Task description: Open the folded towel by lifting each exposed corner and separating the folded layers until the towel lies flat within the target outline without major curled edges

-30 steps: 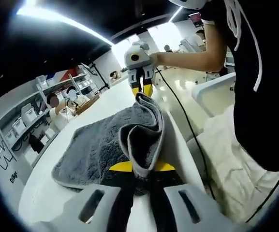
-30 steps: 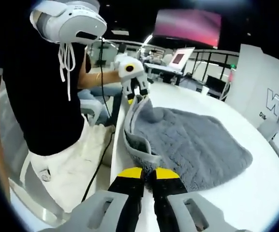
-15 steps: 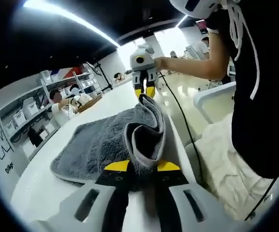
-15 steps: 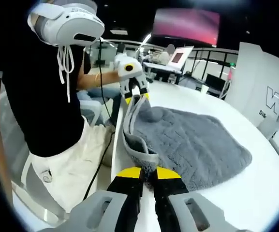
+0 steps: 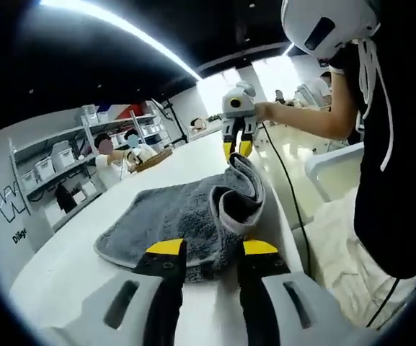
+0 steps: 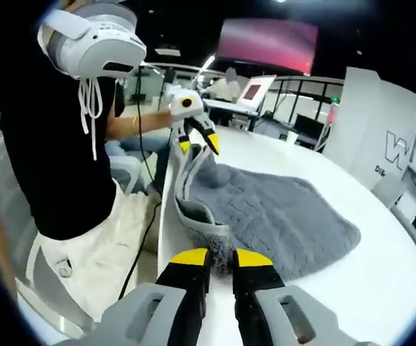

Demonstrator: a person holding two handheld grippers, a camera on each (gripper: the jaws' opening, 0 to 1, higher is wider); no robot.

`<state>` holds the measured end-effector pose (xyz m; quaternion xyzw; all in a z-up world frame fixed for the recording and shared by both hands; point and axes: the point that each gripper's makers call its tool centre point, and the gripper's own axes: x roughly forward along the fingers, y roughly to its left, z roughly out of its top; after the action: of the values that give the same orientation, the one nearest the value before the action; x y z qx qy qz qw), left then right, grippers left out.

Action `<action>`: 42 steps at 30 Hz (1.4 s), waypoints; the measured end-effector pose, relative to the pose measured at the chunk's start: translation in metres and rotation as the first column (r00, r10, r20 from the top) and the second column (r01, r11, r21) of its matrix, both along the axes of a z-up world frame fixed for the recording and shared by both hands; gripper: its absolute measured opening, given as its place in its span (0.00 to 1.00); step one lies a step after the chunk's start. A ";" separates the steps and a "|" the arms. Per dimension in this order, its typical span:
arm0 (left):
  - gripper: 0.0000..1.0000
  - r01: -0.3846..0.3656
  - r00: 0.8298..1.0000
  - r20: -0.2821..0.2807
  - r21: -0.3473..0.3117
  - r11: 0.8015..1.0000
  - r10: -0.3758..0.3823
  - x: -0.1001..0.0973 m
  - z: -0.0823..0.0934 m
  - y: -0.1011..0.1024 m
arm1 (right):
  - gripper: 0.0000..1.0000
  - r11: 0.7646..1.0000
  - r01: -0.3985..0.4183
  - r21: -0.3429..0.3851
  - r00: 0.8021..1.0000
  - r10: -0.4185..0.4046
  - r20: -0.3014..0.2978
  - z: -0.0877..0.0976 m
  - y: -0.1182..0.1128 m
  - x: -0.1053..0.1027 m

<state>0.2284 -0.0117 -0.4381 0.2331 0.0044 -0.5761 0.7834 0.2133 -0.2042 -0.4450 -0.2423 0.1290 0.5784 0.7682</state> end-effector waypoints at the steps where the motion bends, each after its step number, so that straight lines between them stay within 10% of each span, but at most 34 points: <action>1: 0.27 -0.003 1.000 0.010 0.000 1.000 0.003 0.001 0.001 0.000 | 0.06 1.000 0.005 0.005 1.000 -0.005 0.006 0.002 0.000 0.000; 26: 0.32 -0.030 0.999 -0.046 -0.066 0.997 0.027 0.005 0.014 0.011 | 0.03 0.974 0.187 0.126 0.977 -0.198 0.082 0.031 -0.016 0.035; 42: 0.30 -0.165 0.976 -0.184 -0.255 0.953 0.120 0.040 0.040 0.030 | 0.04 0.920 0.343 0.191 0.932 -0.359 0.055 0.042 -0.035 0.061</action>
<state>0.2680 0.0185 -0.3986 0.0751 0.0085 -0.5306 0.8443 0.2747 -0.2392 -0.4034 -0.1711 0.0835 0.4291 0.8830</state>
